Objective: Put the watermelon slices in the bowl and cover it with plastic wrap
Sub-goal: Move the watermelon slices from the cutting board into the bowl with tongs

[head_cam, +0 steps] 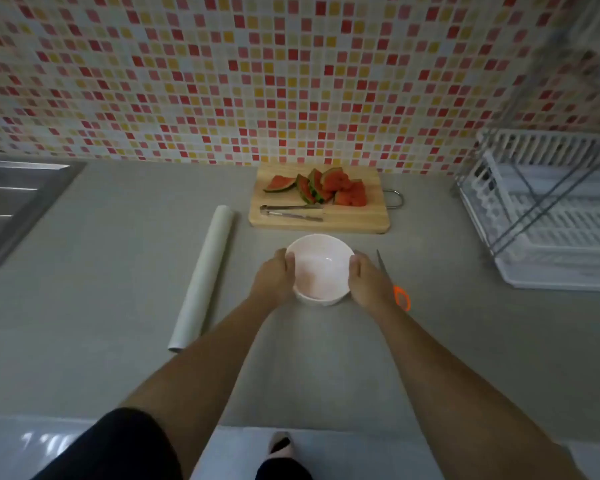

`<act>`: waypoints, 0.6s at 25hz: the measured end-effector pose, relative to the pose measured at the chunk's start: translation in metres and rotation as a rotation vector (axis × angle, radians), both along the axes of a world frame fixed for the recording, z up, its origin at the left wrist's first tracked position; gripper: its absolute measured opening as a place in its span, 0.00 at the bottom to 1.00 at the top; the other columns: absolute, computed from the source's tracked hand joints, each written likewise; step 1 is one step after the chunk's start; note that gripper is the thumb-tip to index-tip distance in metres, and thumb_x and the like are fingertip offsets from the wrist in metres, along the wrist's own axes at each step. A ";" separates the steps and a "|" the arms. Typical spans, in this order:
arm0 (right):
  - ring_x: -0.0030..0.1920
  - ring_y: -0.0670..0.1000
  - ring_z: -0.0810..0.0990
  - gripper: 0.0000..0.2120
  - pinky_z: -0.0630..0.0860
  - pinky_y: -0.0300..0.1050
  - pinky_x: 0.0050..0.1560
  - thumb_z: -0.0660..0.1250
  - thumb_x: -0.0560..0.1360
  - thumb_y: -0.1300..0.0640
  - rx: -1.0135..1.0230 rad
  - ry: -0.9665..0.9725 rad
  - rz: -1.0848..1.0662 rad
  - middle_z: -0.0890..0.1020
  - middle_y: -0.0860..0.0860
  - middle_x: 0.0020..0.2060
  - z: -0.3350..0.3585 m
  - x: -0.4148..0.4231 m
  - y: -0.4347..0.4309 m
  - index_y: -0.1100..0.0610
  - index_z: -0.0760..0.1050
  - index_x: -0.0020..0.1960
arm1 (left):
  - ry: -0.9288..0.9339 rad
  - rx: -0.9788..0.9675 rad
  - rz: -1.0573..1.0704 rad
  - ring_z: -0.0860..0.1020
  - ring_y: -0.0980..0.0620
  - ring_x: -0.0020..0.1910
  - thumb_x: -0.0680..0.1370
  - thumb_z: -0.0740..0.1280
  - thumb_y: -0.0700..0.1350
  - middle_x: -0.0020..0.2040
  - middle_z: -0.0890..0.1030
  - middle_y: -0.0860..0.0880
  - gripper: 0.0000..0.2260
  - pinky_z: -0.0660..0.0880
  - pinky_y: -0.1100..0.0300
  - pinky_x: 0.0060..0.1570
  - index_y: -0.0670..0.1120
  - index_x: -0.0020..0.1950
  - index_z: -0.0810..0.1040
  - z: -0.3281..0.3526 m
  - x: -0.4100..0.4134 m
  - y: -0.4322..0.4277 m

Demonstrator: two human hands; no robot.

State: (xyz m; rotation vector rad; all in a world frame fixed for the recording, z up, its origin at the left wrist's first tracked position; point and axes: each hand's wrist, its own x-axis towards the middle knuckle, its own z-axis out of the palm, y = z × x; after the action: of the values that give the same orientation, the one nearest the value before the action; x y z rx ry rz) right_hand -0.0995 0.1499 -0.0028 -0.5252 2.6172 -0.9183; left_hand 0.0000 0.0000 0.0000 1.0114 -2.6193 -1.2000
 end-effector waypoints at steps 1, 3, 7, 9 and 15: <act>0.62 0.61 0.72 0.20 0.67 0.47 0.58 0.48 0.81 0.52 -0.058 0.013 -0.037 0.75 0.60 0.63 -0.004 0.000 -0.003 0.58 0.65 0.68 | 0.038 0.023 0.011 0.76 0.38 0.57 0.83 0.49 0.48 0.59 0.79 0.38 0.18 0.72 0.51 0.56 0.40 0.66 0.70 -0.004 -0.003 0.000; 0.56 0.60 0.76 0.18 0.69 0.39 0.48 0.48 0.81 0.55 -0.170 -0.003 -0.121 0.78 0.60 0.58 -0.013 0.004 -0.005 0.59 0.68 0.65 | 0.113 0.071 0.055 0.76 0.40 0.57 0.83 0.51 0.46 0.59 0.79 0.39 0.16 0.70 0.55 0.54 0.41 0.64 0.71 -0.016 -0.001 -0.001; 0.36 0.47 0.76 0.17 0.77 0.37 0.27 0.49 0.81 0.53 -0.276 -0.152 -0.238 0.78 0.58 0.49 -0.020 0.003 -0.010 0.56 0.68 0.65 | 0.170 0.100 0.048 0.76 0.42 0.57 0.83 0.52 0.45 0.59 0.79 0.41 0.15 0.68 0.59 0.52 0.41 0.64 0.72 -0.027 -0.004 -0.006; 0.34 0.44 0.75 0.17 0.75 0.39 0.20 0.49 0.81 0.51 -0.290 -0.208 -0.281 0.76 0.54 0.46 -0.022 0.003 -0.012 0.54 0.69 0.64 | 0.187 0.116 0.023 0.76 0.43 0.57 0.83 0.52 0.46 0.59 0.79 0.41 0.15 0.69 0.59 0.52 0.41 0.63 0.72 -0.029 -0.004 -0.008; 0.39 0.48 0.76 0.16 0.74 0.37 0.19 0.49 0.81 0.52 -0.287 -0.184 -0.285 0.75 0.50 0.48 -0.028 0.005 -0.011 0.51 0.68 0.65 | 0.220 0.170 0.005 0.76 0.45 0.57 0.83 0.51 0.47 0.59 0.78 0.43 0.15 0.70 0.57 0.54 0.43 0.64 0.71 -0.035 -0.001 -0.008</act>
State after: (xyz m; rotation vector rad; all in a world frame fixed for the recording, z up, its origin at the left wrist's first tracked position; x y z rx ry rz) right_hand -0.0943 0.1385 -0.0308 -0.1227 2.4437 -1.3744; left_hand -0.0007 -0.0080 -0.0345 0.8531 -2.3792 -1.4627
